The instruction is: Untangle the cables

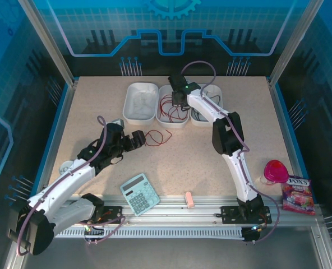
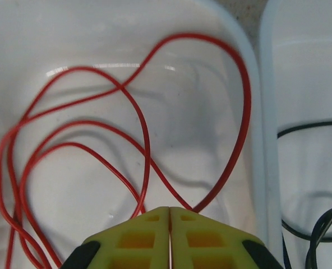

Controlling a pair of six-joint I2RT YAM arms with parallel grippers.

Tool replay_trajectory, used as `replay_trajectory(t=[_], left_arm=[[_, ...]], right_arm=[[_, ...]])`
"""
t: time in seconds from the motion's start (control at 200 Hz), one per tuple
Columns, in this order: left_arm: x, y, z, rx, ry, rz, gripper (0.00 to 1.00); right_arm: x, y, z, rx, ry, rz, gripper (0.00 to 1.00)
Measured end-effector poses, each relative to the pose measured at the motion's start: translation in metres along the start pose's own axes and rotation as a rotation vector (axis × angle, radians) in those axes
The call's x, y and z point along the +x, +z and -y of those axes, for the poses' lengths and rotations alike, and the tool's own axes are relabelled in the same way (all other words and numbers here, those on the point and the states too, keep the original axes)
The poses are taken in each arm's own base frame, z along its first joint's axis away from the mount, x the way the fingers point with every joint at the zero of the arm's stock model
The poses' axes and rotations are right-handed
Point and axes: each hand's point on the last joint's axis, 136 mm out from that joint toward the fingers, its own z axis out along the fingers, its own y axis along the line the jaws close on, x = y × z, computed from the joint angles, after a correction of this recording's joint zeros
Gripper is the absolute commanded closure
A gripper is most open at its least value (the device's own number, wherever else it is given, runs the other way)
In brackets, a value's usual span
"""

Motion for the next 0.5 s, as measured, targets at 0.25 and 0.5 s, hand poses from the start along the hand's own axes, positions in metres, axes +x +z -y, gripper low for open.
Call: replay_trajectory(t=[0.25,0.5], left_arm=[[0.0,0.0,0.0,0.0,0.0,0.0,0.01],[0.0,0.0,0.0,0.0,0.0,0.0,0.01]], right_arm=[[0.012,0.003,-0.005,-0.024,-0.01,-0.038,0.93],[0.022,-0.002,-0.017,-0.051,-0.042,-0.065,0.85]])
